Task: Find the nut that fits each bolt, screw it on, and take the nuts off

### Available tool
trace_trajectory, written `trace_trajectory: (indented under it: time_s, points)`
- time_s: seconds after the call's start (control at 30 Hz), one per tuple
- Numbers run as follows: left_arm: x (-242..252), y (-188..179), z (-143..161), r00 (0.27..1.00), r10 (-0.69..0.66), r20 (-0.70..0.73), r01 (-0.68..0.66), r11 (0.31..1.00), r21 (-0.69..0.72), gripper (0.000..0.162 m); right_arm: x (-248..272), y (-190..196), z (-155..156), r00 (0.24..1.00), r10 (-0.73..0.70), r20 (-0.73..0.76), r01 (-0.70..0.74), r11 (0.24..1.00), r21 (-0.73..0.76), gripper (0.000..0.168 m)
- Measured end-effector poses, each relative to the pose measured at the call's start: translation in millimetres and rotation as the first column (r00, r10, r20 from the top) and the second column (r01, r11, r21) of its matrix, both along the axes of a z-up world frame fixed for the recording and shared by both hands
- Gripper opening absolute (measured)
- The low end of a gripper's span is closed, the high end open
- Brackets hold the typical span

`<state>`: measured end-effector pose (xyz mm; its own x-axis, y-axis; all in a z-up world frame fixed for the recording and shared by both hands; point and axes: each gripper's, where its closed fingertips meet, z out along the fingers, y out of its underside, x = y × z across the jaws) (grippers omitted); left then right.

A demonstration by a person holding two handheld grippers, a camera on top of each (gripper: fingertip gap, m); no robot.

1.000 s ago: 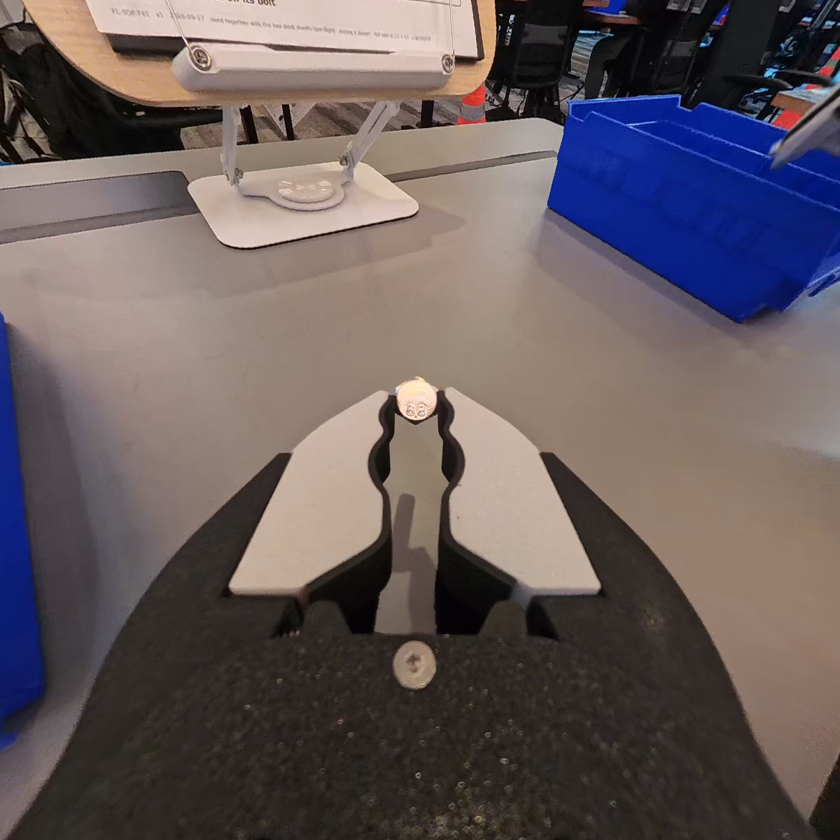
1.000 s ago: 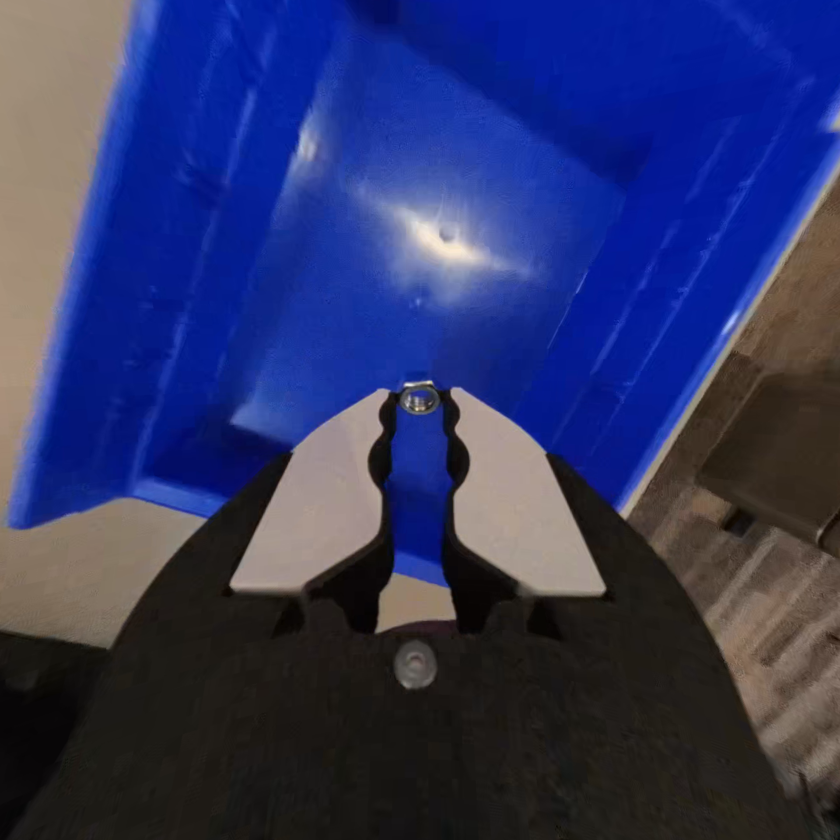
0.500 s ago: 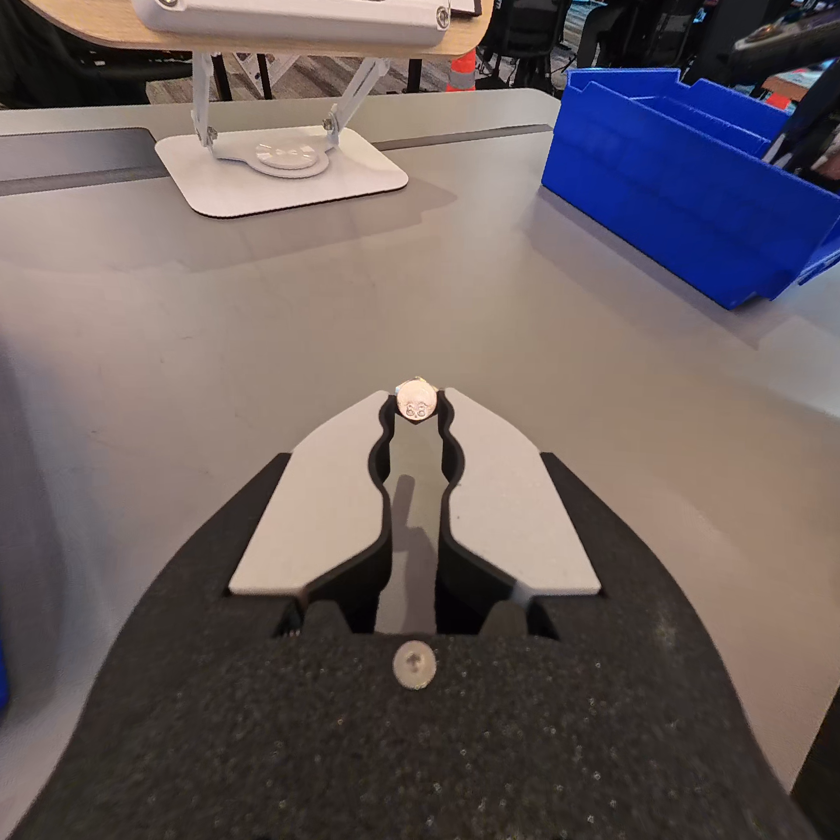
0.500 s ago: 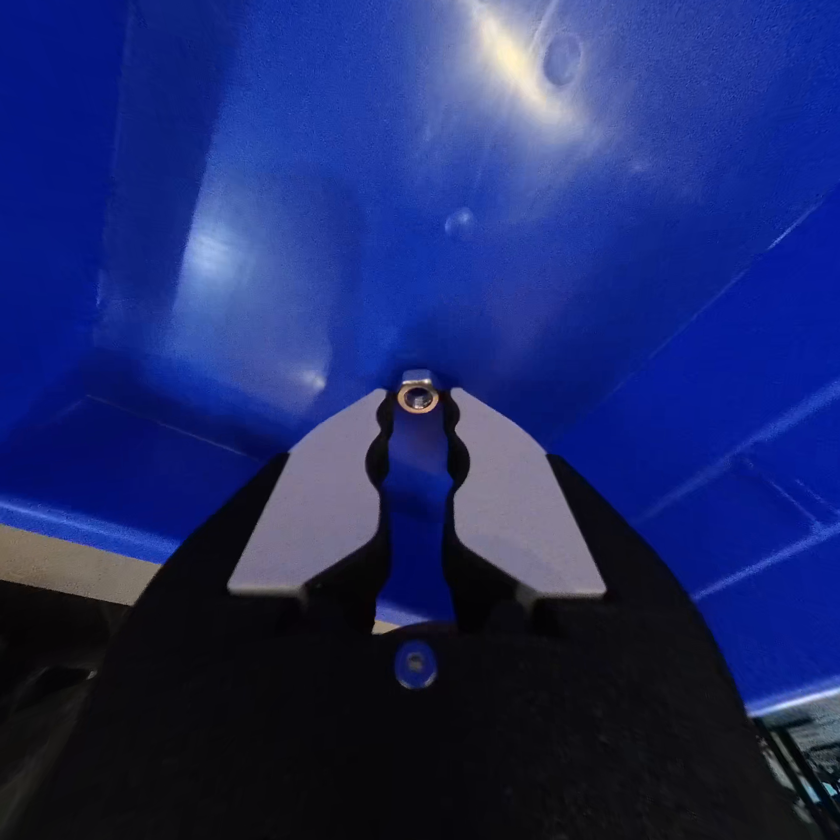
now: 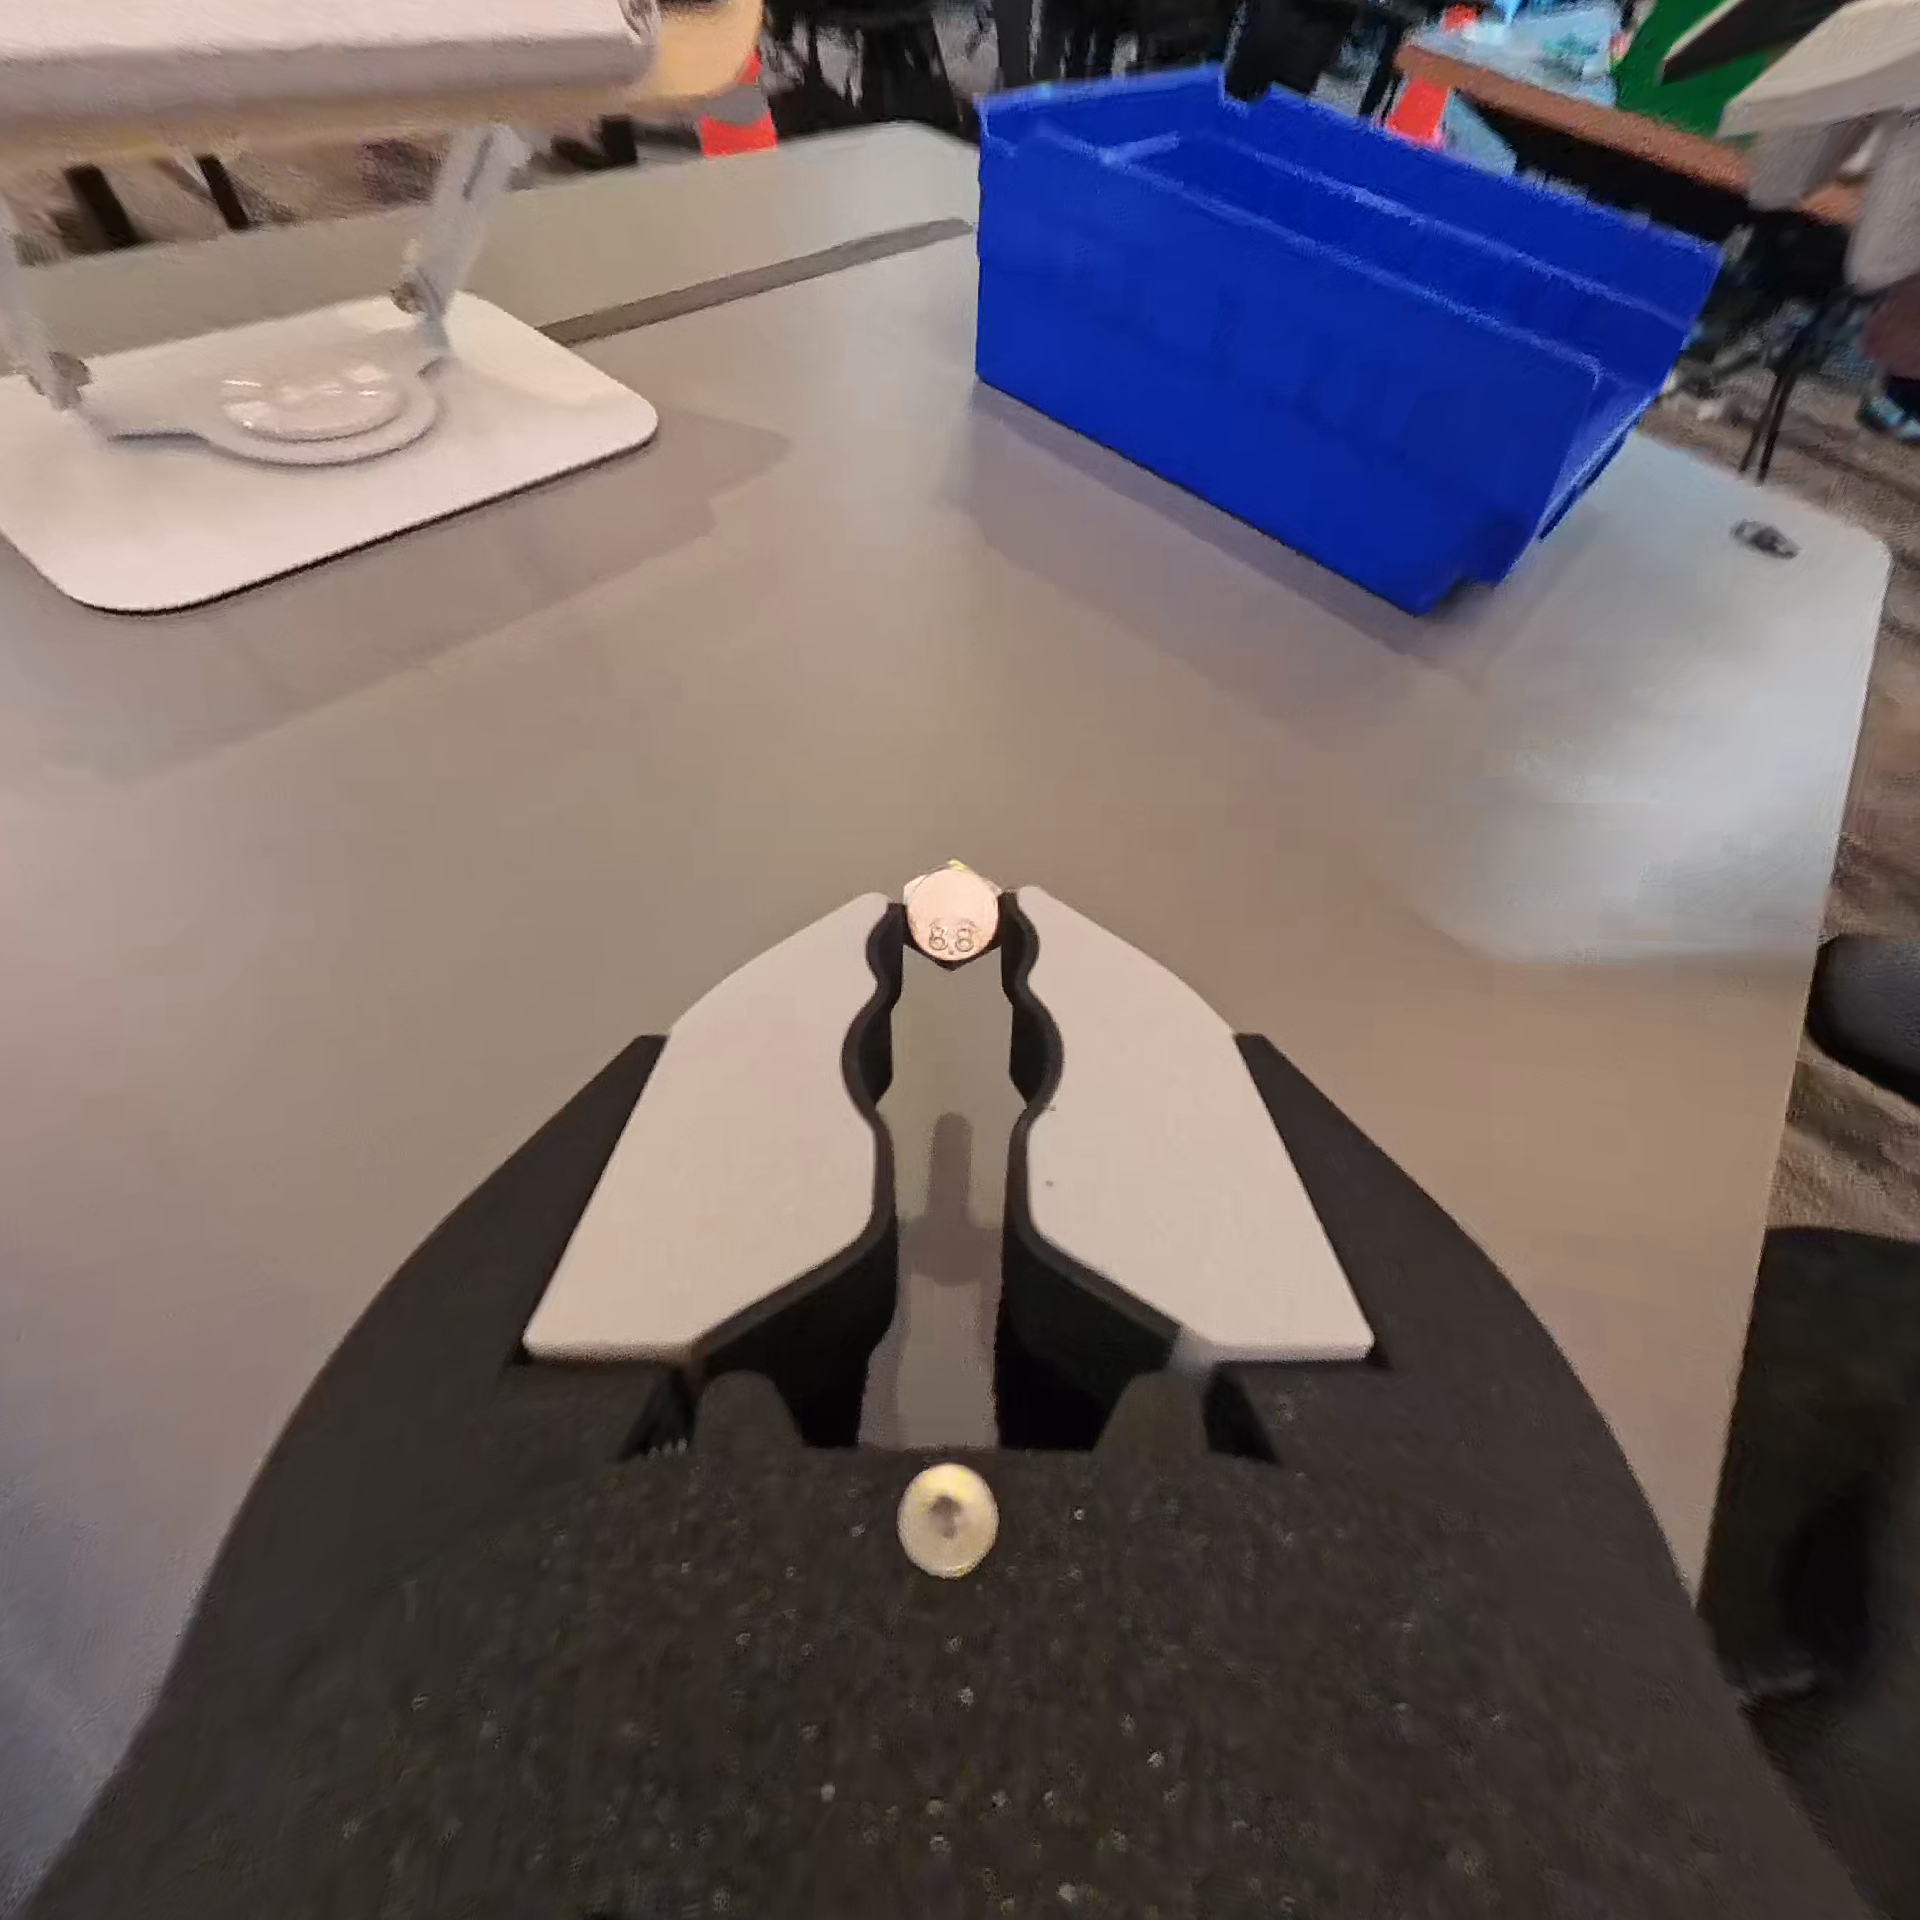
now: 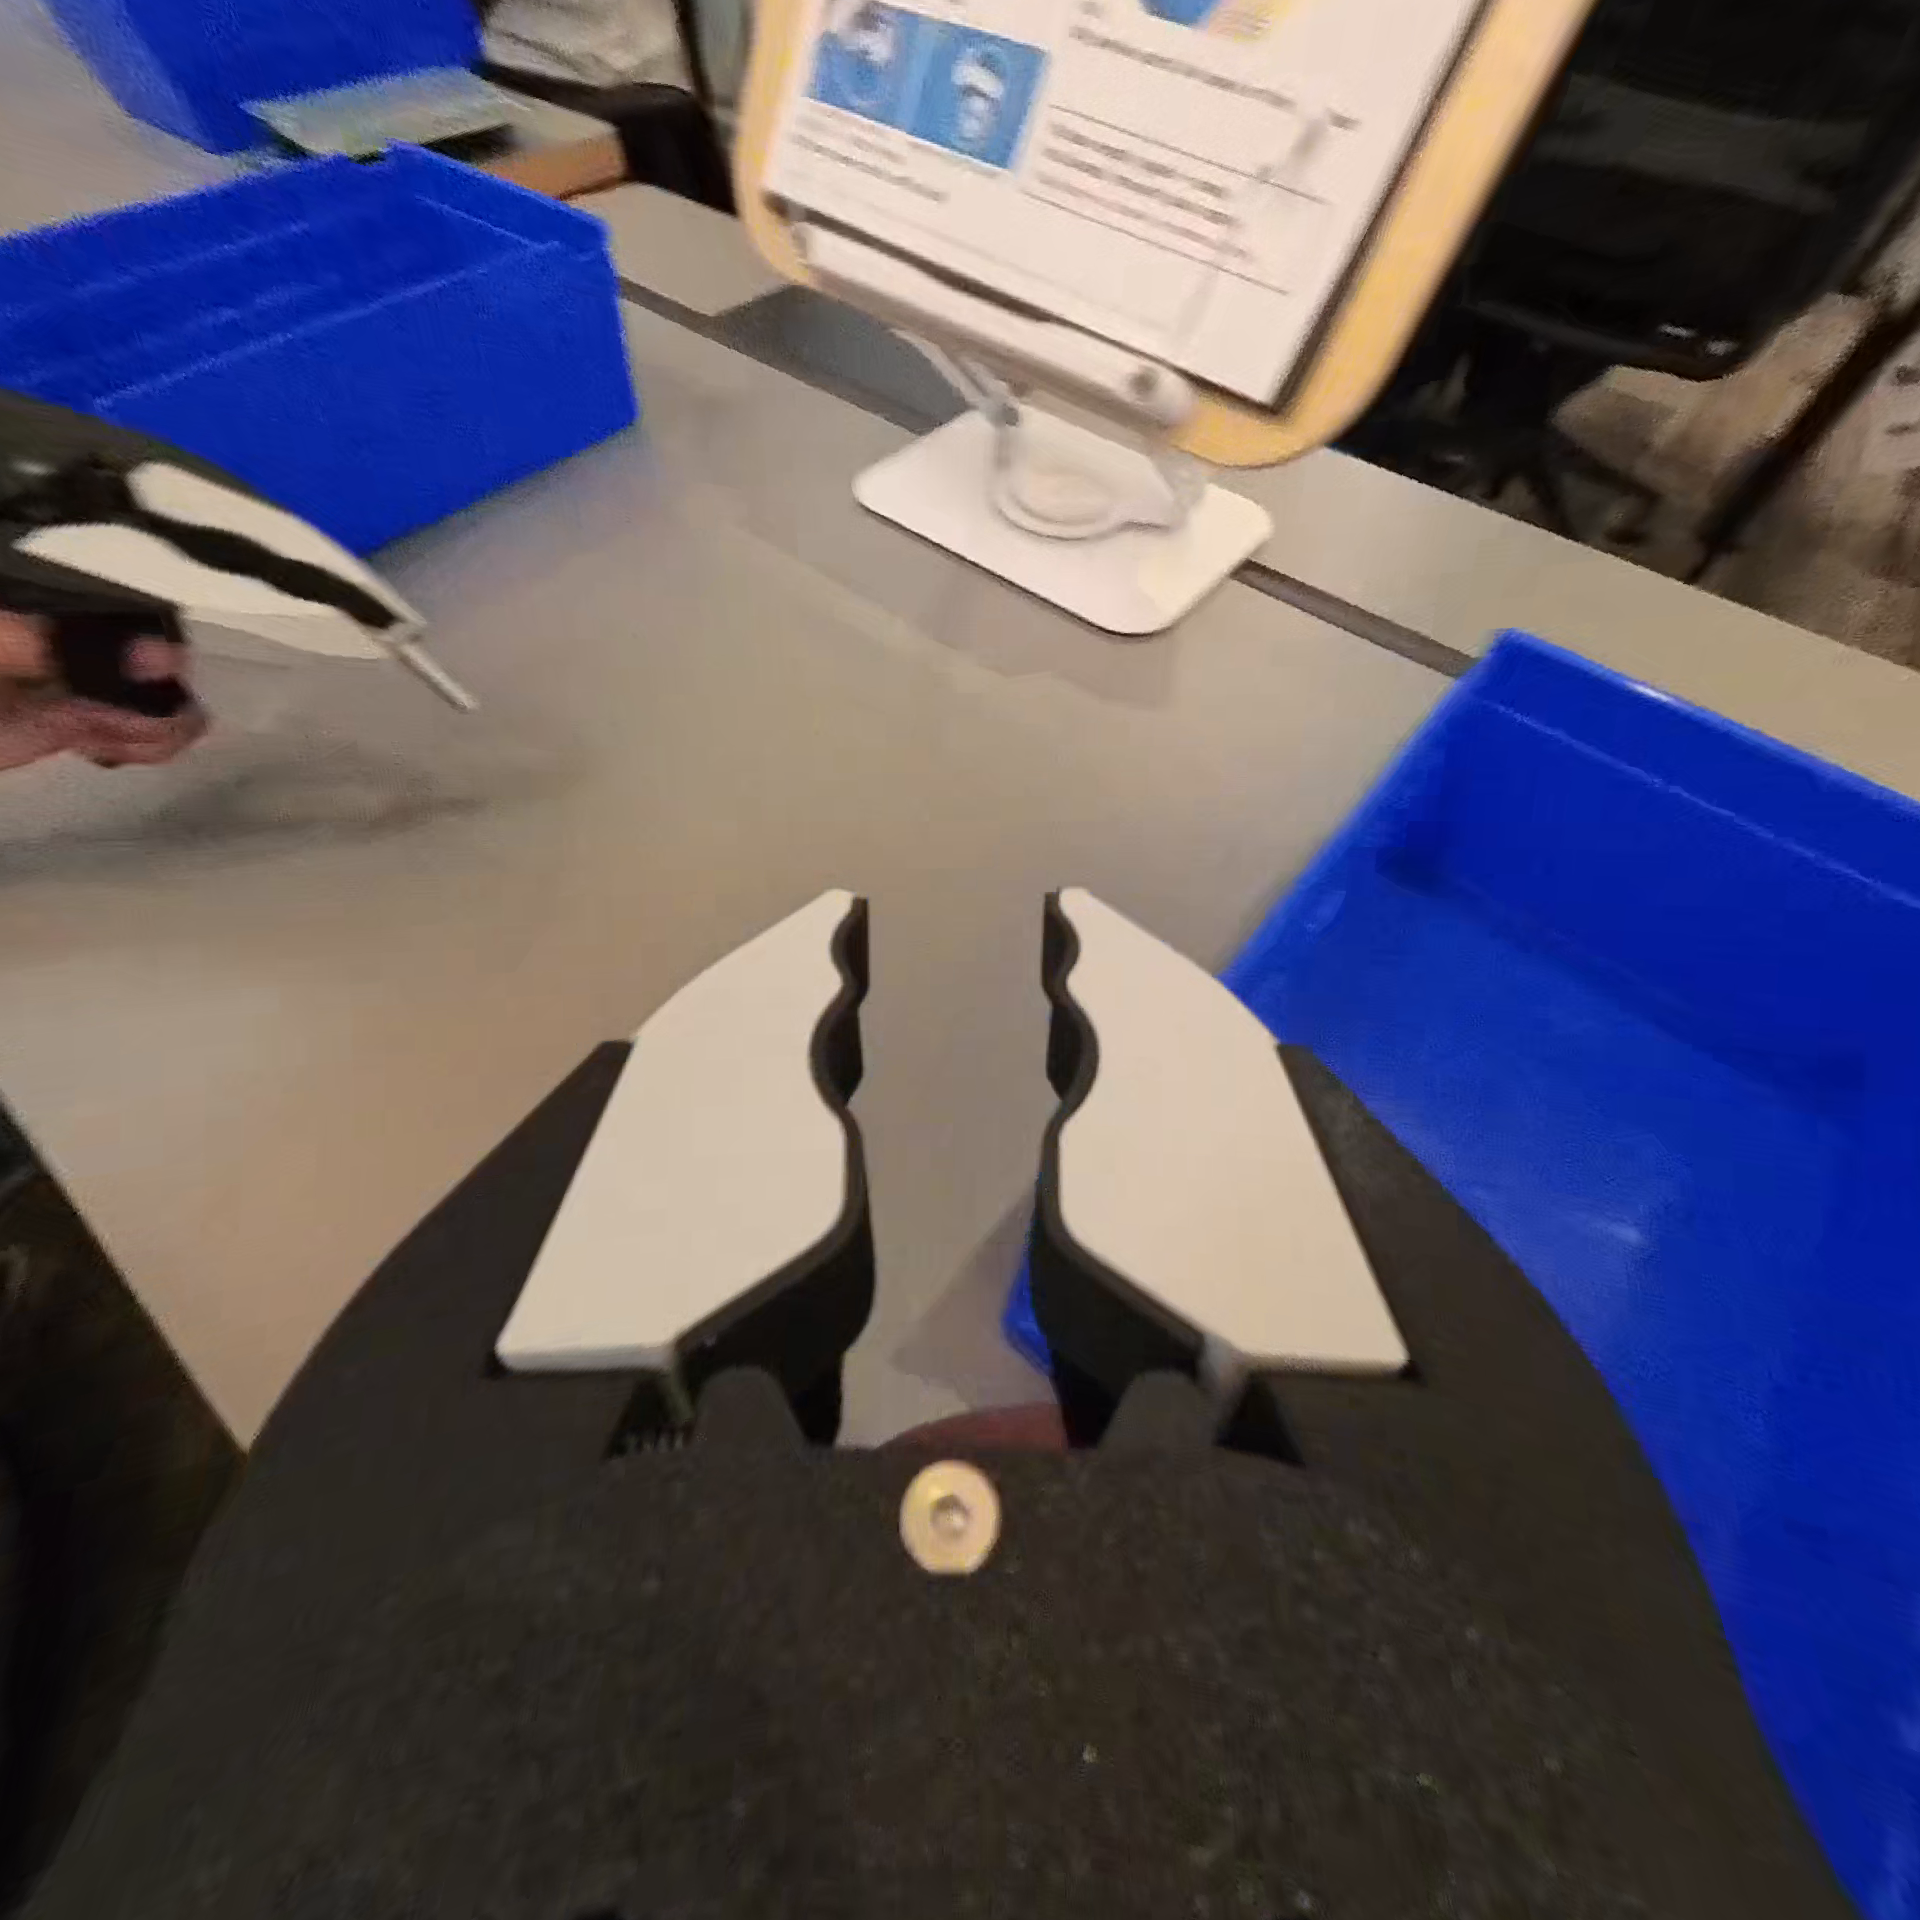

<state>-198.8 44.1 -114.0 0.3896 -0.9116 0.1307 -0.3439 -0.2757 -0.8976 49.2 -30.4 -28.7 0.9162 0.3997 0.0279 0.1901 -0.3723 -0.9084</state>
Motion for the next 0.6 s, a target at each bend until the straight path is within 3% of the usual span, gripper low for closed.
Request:
trace_trajectory:
  time_s: [0.1, 0.23, 0.4, 0.6]
  points:
    - [16, 16, -1, 0.999, -0.031, 0.022, 0.032, 0.999, -0.031, 0.017, -54, 2, -11, 0.992, 0.122, -0.044, -0.122, 0.993, 0.008, 0.027]
    - [44, 42, -4, 0.997, -0.024, 0.077, 0.033, 0.992, -0.119, 0.017, -87, 12, -40, 0.981, 0.184, -0.066, -0.188, 0.980, -0.059, 0.024]
    - [64, 61, -29, 1.000, -0.002, -0.021, 0.000, 0.993, -0.119, 0.017, -99, 13, -55, 0.973, 0.216, -0.083, -0.223, 0.970, -0.097, 0.024]
    - [54, 50, -54, 0.981, -0.029, -0.192, 0.005, 0.992, -0.126, 0.017, -101, 8, -65, 0.967, 0.242, -0.076, -0.250, 0.959, -0.132, 0.023]
